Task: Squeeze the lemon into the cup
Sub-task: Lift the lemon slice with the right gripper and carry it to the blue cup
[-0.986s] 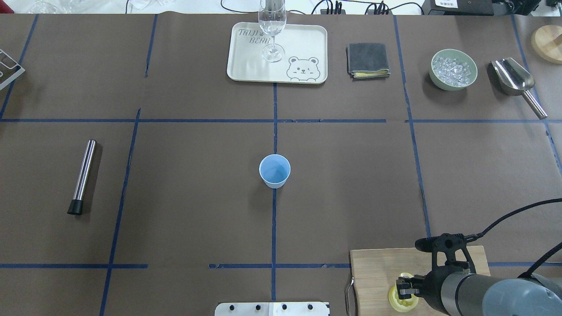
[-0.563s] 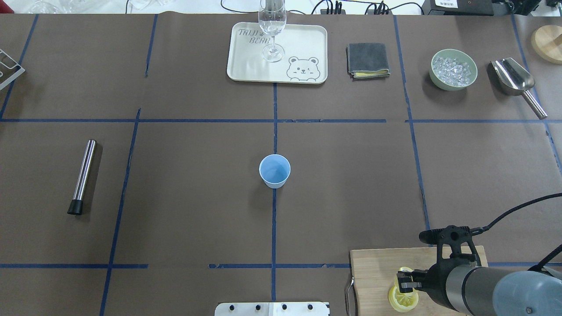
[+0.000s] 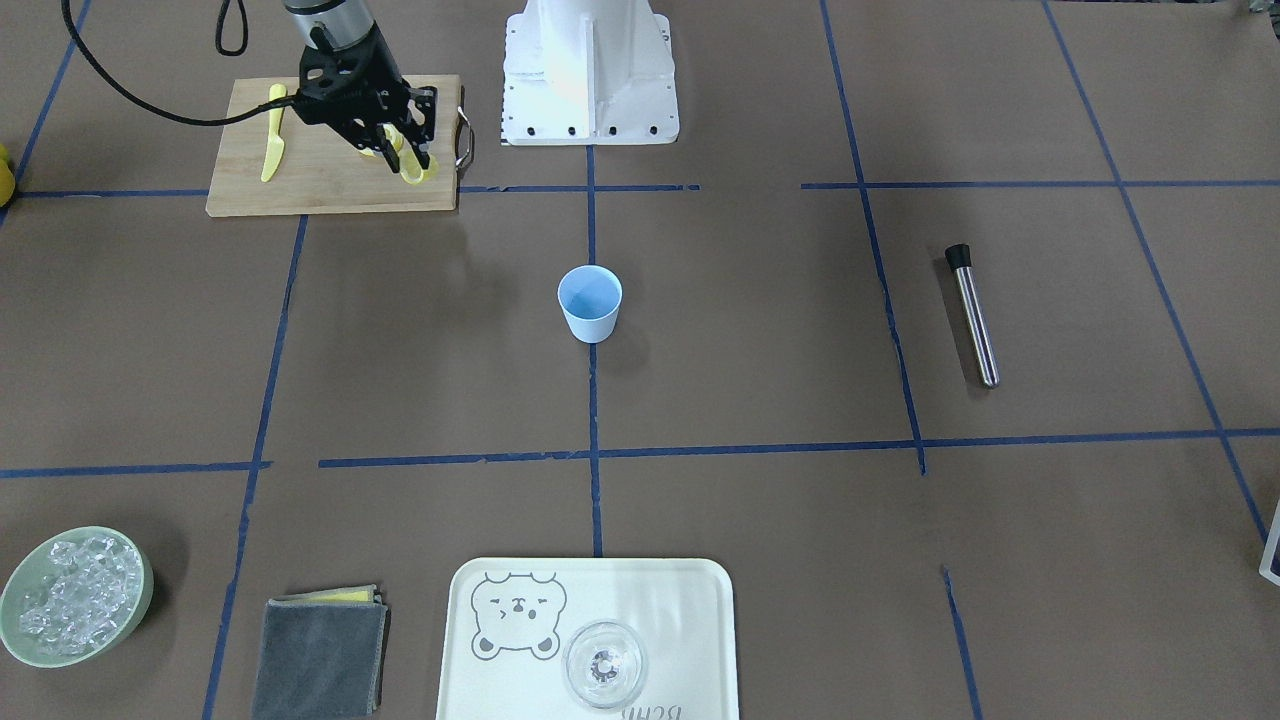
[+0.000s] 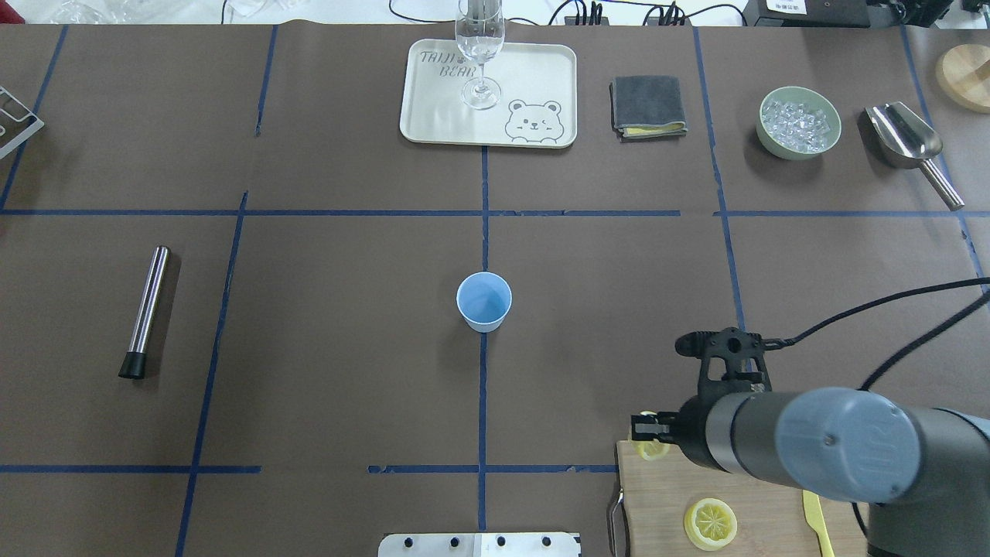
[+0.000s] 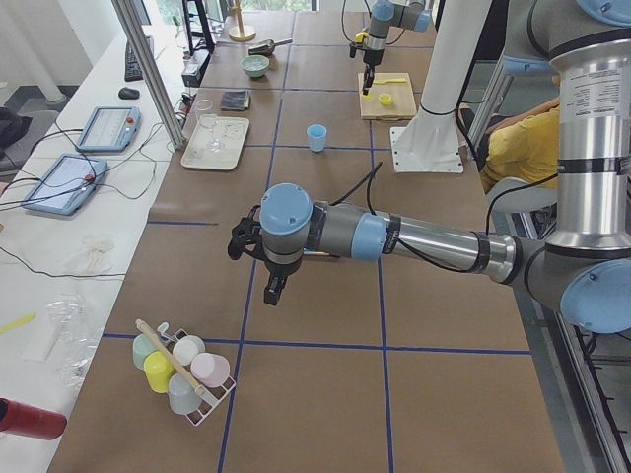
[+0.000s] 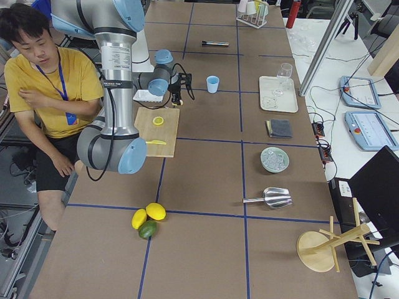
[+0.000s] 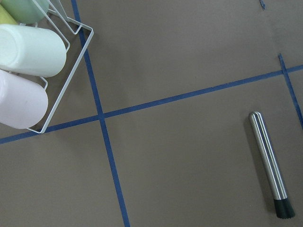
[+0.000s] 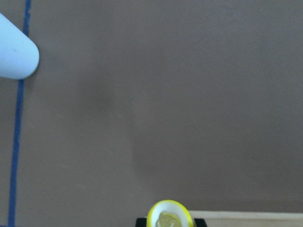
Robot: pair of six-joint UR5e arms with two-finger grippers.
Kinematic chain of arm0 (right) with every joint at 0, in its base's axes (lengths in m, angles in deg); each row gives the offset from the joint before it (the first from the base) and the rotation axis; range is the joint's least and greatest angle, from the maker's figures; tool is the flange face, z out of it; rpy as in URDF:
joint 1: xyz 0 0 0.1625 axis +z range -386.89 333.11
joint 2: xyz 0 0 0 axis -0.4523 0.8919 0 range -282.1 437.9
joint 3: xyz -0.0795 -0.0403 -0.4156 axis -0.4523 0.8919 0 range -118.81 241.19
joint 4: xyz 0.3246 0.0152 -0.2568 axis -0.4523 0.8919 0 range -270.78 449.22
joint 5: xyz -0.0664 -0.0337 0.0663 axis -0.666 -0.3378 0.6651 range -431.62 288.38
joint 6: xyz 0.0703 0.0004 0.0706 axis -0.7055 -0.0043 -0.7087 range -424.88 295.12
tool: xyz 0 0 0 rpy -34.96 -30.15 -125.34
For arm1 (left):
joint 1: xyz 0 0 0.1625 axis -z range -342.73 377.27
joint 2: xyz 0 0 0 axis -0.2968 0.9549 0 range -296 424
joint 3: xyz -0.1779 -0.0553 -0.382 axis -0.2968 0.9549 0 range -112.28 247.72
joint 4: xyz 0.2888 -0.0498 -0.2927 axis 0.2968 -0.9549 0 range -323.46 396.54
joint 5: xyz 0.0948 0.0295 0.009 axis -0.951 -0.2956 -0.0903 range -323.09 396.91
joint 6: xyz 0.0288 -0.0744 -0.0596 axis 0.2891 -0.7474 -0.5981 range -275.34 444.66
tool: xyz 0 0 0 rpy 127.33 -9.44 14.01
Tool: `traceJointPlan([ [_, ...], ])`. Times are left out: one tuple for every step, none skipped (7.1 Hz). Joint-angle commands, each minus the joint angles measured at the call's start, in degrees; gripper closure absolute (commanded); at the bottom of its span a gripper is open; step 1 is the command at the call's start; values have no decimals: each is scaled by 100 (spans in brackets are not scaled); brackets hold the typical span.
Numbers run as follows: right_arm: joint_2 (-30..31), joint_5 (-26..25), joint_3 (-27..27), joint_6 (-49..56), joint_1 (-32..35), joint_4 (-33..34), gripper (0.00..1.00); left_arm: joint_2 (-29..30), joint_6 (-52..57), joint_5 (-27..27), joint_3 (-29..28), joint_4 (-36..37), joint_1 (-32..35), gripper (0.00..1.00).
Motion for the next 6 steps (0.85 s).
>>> traceJointPlan([
  [-1431,187,611,83,459,812,58,-70,15,0,22,0,0,0],
  [-1975,195,1101,57,660,795,58,-79,24,0,22,-9,9,0],
  [-2520,230,1619,14,810,795,58,-79,24,0,22,0,17,0],
  [-3004,230,2120,-4,916,777,57,-114,33,0,57,-9,35,0],
  [-3348,230,2561,-4,978,734,57,-219,33,0,144,-9,35,0],
  [-3508,230,2774,-4,1057,716,57,-228,33,0,154,-9,35,0],
])
